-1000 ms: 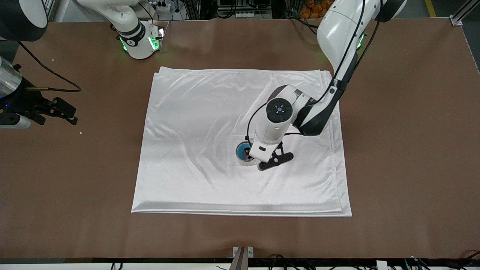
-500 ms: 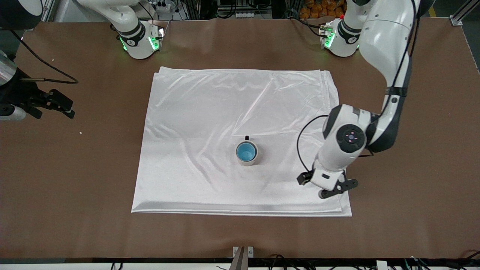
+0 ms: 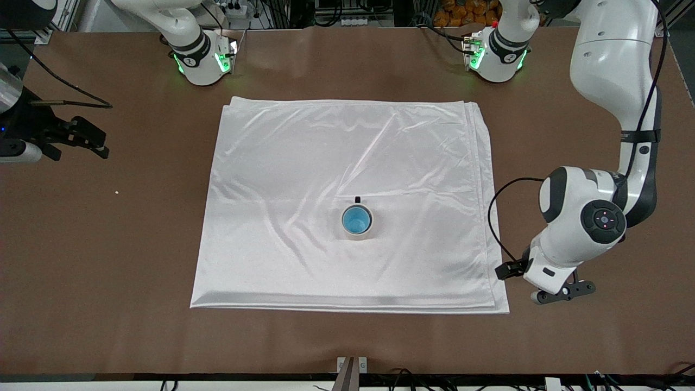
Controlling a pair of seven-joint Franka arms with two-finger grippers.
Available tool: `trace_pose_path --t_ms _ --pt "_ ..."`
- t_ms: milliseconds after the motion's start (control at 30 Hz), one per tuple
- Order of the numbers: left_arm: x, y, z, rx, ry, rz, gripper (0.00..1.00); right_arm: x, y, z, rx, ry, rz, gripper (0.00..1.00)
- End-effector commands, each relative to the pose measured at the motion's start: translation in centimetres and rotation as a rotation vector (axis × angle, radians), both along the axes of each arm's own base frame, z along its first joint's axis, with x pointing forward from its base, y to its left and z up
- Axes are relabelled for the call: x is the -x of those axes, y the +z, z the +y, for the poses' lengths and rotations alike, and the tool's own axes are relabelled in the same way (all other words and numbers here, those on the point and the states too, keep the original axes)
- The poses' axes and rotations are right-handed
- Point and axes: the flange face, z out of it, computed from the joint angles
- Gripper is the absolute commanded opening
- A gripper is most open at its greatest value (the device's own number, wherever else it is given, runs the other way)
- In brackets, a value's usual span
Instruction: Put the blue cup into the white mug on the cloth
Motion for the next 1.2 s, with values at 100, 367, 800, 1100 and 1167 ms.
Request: trace_pose_path --t_ms 100,367,800,1100,1167 --pt "0.5 3.2 4.2 -0.019 -0.076 0.021 1.00 1.1 0.5 -0.3 -0.011 0.014 0.025 1.00" --pt "3.5 11.4 7.7 0.039 -0.001 0.020 1.00 1.1 0.5 -0.3 -0.011 0.012 0.025 1.00" --pt "12.5 25.7 10.0 0.023 -0.112 0.083 1.00 1.3 0.8 -0.3 -0.011 0.012 0.019 1.00" --pt "17.0 31.5 9.7 0.015 -0.150 0.083 1.00 1.3 0.6 -0.3 -0.011 0.012 0.022 1.00" --pt "17.6 32.2 9.4 0.014 -0.155 0.082 1.00 1.2 0.6 -0.3 -0.010 0.012 0.020 1.00"
